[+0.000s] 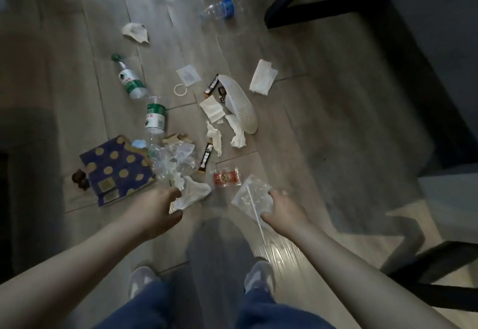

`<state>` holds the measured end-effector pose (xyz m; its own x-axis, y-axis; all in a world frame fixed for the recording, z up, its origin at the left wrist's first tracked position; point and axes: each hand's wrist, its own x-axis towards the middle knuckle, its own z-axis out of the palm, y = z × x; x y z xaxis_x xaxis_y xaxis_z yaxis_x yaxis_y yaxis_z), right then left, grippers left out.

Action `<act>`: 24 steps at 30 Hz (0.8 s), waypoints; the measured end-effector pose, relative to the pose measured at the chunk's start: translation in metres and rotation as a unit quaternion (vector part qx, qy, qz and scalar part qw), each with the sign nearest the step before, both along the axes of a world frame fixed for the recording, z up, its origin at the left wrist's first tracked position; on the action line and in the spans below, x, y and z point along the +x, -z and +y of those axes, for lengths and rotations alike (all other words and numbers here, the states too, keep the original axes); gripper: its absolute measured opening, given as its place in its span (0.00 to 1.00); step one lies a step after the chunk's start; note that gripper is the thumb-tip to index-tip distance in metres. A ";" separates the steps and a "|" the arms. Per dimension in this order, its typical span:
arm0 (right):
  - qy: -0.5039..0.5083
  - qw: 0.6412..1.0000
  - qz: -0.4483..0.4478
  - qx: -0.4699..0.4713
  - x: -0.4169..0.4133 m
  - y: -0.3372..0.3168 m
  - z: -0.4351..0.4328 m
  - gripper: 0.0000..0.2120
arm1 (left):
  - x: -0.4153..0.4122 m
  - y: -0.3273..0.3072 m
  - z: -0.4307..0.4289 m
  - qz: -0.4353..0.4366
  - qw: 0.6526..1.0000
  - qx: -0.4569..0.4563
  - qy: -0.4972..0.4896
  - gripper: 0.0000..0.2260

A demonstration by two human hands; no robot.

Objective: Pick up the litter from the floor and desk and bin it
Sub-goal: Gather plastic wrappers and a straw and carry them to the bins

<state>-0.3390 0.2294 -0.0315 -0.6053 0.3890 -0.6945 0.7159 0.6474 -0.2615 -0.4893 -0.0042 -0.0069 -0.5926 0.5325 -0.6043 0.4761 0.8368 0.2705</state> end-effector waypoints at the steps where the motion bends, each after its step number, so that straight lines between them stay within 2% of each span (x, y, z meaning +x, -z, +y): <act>1: -0.002 1.000 0.002 0.003 -0.003 0.026 0.001 0.24 | -0.003 0.025 0.001 0.006 1.000 0.004 0.010 0.19; 3: -0.012 1.000 0.003 0.012 -0.011 0.079 0.005 0.24 | -0.009 0.075 0.004 0.021 0.999 0.018 0.045 0.18; 7: -0.064 0.997 0.000 0.045 -0.018 0.169 0.011 0.30 | -0.019 0.163 0.018 0.056 0.979 0.020 0.196 0.18; 11: -0.134 0.987 0.055 0.071 -0.019 0.228 0.013 0.38 | -0.035 0.217 0.033 0.088 0.959 0.045 0.265 0.19; 14: -0.117 0.986 0.082 0.085 -0.019 0.239 0.018 0.44 | -0.044 0.230 0.031 0.098 0.956 0.040 0.273 0.20; 20: -0.017 0.996 0.045 0.068 -0.001 0.235 0.027 0.54 | -0.046 0.229 0.012 0.097 0.970 0.025 0.221 0.24; 24: -0.046 0.994 0.035 0.094 0.008 0.247 0.030 0.60 | -0.052 0.244 0.000 0.106 0.967 0.033 0.230 0.28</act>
